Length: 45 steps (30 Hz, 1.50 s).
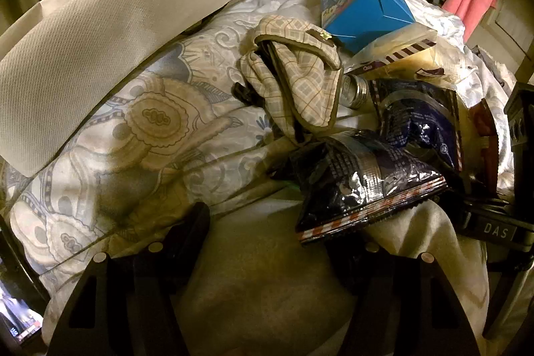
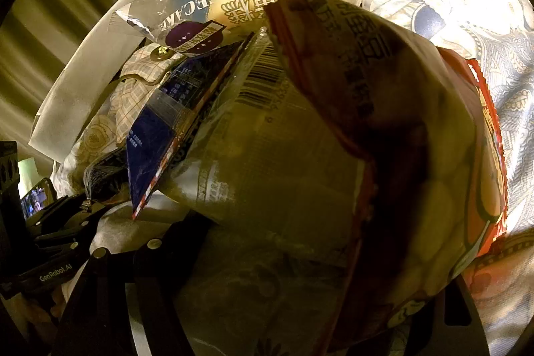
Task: Organize objects
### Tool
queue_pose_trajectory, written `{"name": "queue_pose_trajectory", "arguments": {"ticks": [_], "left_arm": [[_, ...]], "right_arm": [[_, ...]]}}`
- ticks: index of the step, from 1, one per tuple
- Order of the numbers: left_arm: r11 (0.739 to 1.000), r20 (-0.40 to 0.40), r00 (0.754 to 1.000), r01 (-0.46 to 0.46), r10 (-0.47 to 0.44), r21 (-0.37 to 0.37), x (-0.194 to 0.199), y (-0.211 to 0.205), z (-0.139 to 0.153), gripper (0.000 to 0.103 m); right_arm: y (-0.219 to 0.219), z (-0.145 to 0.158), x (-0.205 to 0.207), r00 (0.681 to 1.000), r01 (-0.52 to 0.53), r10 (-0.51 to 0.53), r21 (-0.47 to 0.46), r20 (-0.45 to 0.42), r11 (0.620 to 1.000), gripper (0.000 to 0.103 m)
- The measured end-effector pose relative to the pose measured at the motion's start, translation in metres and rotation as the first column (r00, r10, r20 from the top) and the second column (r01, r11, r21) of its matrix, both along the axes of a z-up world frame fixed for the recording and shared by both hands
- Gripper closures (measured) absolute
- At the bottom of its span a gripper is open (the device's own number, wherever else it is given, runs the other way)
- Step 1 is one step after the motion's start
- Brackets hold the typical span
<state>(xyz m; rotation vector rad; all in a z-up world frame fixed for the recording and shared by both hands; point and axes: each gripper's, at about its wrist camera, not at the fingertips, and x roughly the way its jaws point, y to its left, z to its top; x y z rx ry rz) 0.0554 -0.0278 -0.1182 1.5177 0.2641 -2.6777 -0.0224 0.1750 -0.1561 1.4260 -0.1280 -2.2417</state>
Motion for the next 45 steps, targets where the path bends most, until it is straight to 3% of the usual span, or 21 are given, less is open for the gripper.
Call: {"name": "queue_pose_trajectory", "arguments": {"ticks": [45], "left_arm": [[0.998, 0.052, 0.999, 0.010, -0.013, 0.065, 0.026, -0.001, 0.003, 0.032]], "right_arm": [[-0.001, -0.001, -0.007, 1.000, 0.002, -0.002, -0.001, 0.002, 1.000, 0.028]]}}
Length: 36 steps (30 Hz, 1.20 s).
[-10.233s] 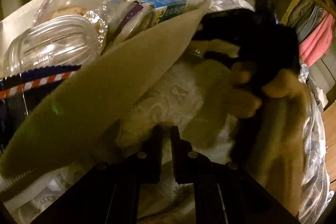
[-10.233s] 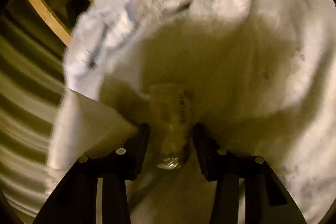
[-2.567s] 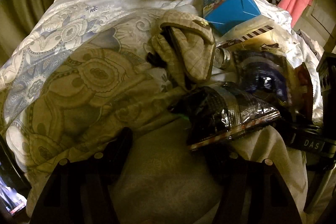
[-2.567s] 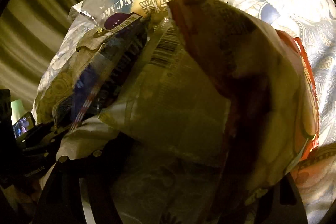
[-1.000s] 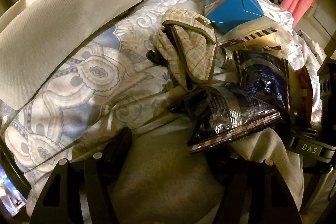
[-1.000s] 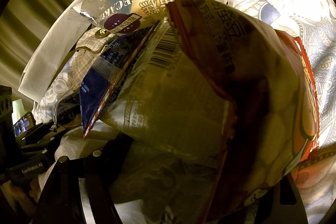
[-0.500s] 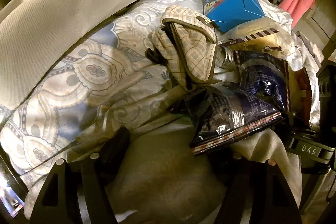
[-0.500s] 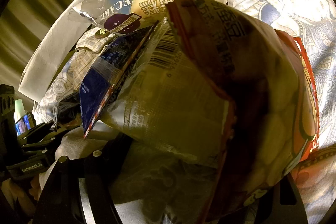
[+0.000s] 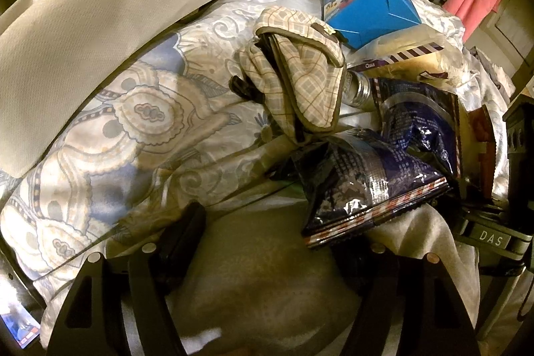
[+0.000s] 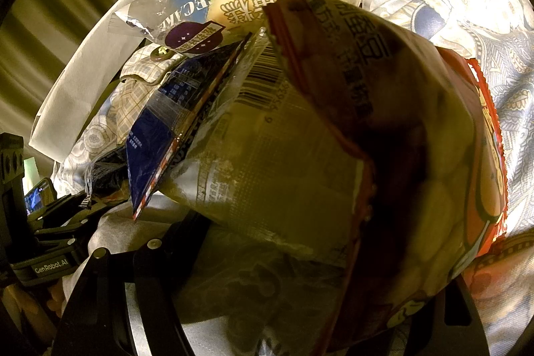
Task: Organize objects
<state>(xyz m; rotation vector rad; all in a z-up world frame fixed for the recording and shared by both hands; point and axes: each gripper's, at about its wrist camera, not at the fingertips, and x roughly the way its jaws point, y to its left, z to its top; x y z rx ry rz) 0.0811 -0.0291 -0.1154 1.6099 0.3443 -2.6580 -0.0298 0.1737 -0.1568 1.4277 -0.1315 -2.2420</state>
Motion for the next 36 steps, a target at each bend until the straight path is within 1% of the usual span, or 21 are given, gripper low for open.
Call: {"name": "queue_pose_trajectory", "arguments": {"ticks": [3, 5, 9, 24, 26, 36], "left_arm": [[1.000, 0.008, 1.000, 0.003, -0.003, 0.004, 0.003, 0.000, 0.000, 0.030], [1.000, 0.019, 1.000, 0.012, -0.011, -0.013, 0.003, 0.003, 0.000, 0.028], [0.999, 0.025, 1.000, 0.021, -0.019, -0.044, 0.008, 0.007, 0.001, 0.026], [1.000, 0.008, 1.000, 0.018, -0.018, -0.022, 0.035, 0.001, 0.005, 0.025], [1.000, 0.008, 1.000, 0.018, -0.018, -0.022, 0.032, -0.004, 0.005, 0.025], [1.000, 0.009, 1.000, 0.018, -0.018, -0.023, 0.024, 0.003, 0.005, 0.025]], "right_arm": [[0.000, 0.000, -0.001, 1.000, 0.000, 0.000, 0.000, 0.000, 1.000, 0.028], [0.000, 0.000, -0.001, 1.000, 0.000, 0.000, 0.000, 0.000, 1.000, 0.028], [-0.001, 0.000, -0.002, 1.000, 0.000, 0.000, 0.000, 0.000, 1.000, 0.028], [-0.002, 0.000, -0.003, 1.000, 0.000, 0.000, 0.000, 0.001, 1.000, 0.028], [-0.003, -0.001, -0.004, 1.000, 0.000, 0.000, 0.000, 0.001, 1.000, 0.028], [-0.004, -0.001, -0.004, 1.000, 0.001, -0.001, 0.000, 0.001, 1.000, 0.028]]}}
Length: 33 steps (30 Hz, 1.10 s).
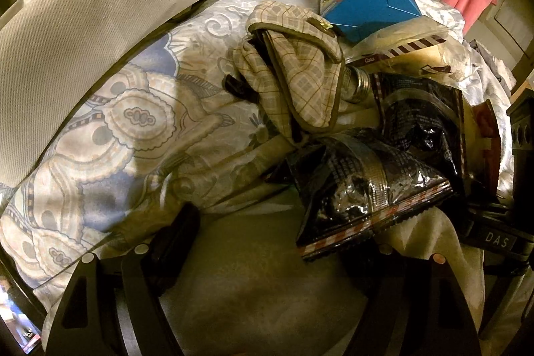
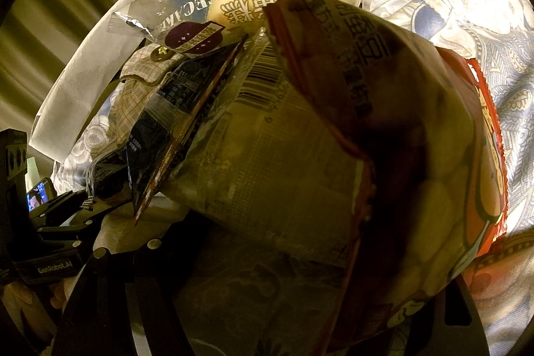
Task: Organize objects
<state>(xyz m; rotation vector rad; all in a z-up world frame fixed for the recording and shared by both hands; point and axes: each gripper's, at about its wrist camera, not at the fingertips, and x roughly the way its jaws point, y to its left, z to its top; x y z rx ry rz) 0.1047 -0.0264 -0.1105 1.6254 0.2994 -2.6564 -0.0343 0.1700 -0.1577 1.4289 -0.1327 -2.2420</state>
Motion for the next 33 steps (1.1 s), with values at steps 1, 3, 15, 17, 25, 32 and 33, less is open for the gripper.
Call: {"name": "queue_pose_trajectory", "arguments": {"ticks": [1, 3, 15, 17, 25, 32, 33], "left_arm": [[1.000, 0.000, 1.000, 0.000, 0.000, -0.001, -0.001, -0.002, 0.000, 0.025], [1.000, 0.000, 1.000, 0.001, -0.001, -0.002, 0.002, -0.003, 0.001, 0.025], [1.000, 0.003, 1.000, 0.015, -0.015, -0.006, 0.001, -0.001, 0.002, 0.025], [1.000, 0.004, 1.000, 0.016, -0.016, -0.013, 0.005, -0.001, 0.003, 0.025], [1.000, 0.003, 1.000, 0.015, -0.015, -0.014, 0.009, -0.001, 0.004, 0.025], [1.000, 0.003, 1.000, 0.016, -0.016, -0.015, 0.012, -0.005, 0.005, 0.025], [1.000, 0.003, 1.000, 0.016, -0.016, -0.015, 0.013, -0.005, 0.005, 0.025]], "right_arm": [[-0.001, 0.000, 0.000, 1.000, 0.000, 0.000, 0.000, 0.000, 1.000, 0.028], [0.000, 0.000, 0.000, 1.000, 0.000, 0.000, 0.000, 0.000, 1.000, 0.028], [-0.004, 0.001, 0.002, 1.000, 0.004, -0.004, -0.002, 0.007, 1.000, 0.028], [-0.004, 0.002, 0.002, 1.000, 0.006, -0.006, -0.003, 0.011, 1.000, 0.028], [-0.004, 0.002, 0.004, 1.000, 0.009, -0.009, 0.001, 0.012, 1.000, 0.028], [-0.002, 0.004, 0.009, 1.000, 0.012, -0.012, -0.021, 0.023, 1.000, 0.028], [-0.002, 0.005, 0.010, 1.000, 0.013, -0.012, -0.017, 0.021, 1.000, 0.028]]}}
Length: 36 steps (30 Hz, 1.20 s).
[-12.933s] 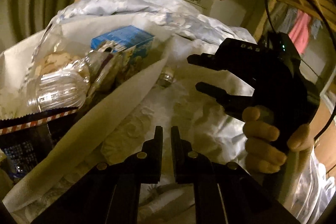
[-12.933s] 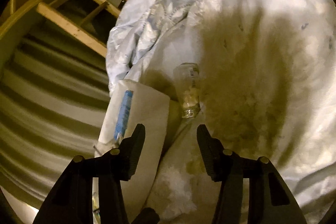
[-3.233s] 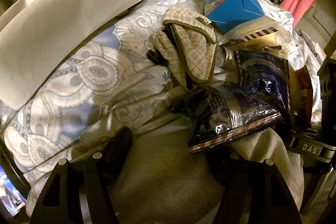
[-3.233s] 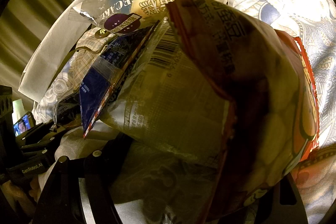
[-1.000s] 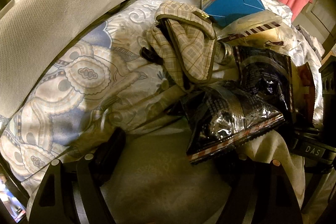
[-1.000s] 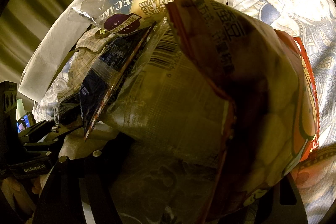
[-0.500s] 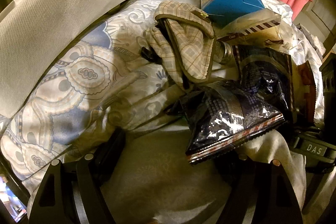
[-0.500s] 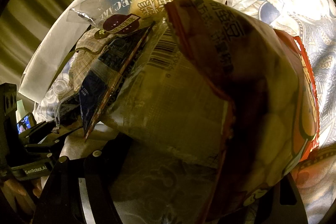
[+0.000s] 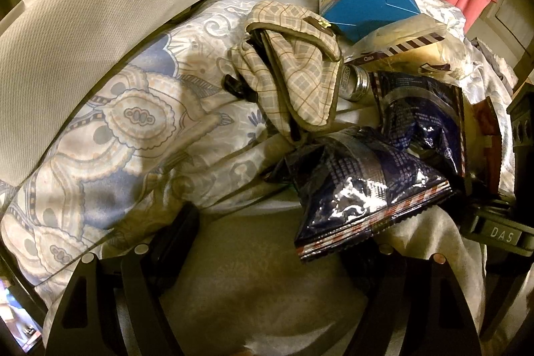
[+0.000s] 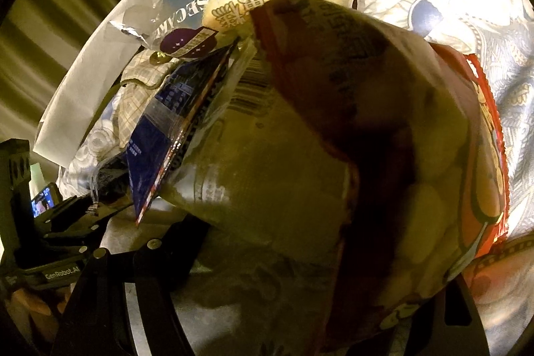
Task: Organize objects
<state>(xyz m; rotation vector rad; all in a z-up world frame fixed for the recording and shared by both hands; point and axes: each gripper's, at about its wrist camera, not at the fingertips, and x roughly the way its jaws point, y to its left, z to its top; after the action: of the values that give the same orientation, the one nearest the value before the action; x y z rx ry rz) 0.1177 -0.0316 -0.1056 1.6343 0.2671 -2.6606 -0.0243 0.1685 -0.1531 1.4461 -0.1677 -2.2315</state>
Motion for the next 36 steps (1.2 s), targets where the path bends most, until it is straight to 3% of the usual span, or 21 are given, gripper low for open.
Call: {"name": "queue_pose_trajectory", "arguments": {"ticks": [12, 25, 29, 32, 36], "left_arm": [[1.000, 0.005, 1.000, 0.003, -0.003, -0.023, 0.020, -0.010, 0.005, 0.025], [1.000, 0.000, 1.000, -0.001, 0.001, -0.014, 0.043, -0.031, 0.010, 0.025], [1.000, 0.000, 1.000, 0.001, -0.001, -0.012, 0.050, -0.040, 0.011, 0.025], [1.000, -0.006, 1.000, 0.003, -0.003, -0.004, 0.055, -0.048, 0.013, 0.025], [1.000, -0.025, 1.000, 0.004, -0.004, 0.026, 0.065, -0.062, 0.018, 0.026]], "right_arm": [[-0.005, 0.003, 0.011, 1.000, 0.004, -0.004, -0.002, -0.005, 1.000, 0.028], [-0.024, 0.002, 0.023, 1.000, 0.011, -0.011, 0.000, -0.018, 1.000, 0.015], [-0.029, 0.004, 0.024, 0.999, -0.003, 0.003, 0.001, 0.033, 1.000, 0.014], [-0.031, 0.010, 0.022, 0.992, -0.019, 0.023, -0.029, 0.127, 0.999, 0.014], [-0.027, 0.023, 0.027, 0.972, -0.010, 0.030, -0.085, 0.232, 0.996, 0.024]]}}
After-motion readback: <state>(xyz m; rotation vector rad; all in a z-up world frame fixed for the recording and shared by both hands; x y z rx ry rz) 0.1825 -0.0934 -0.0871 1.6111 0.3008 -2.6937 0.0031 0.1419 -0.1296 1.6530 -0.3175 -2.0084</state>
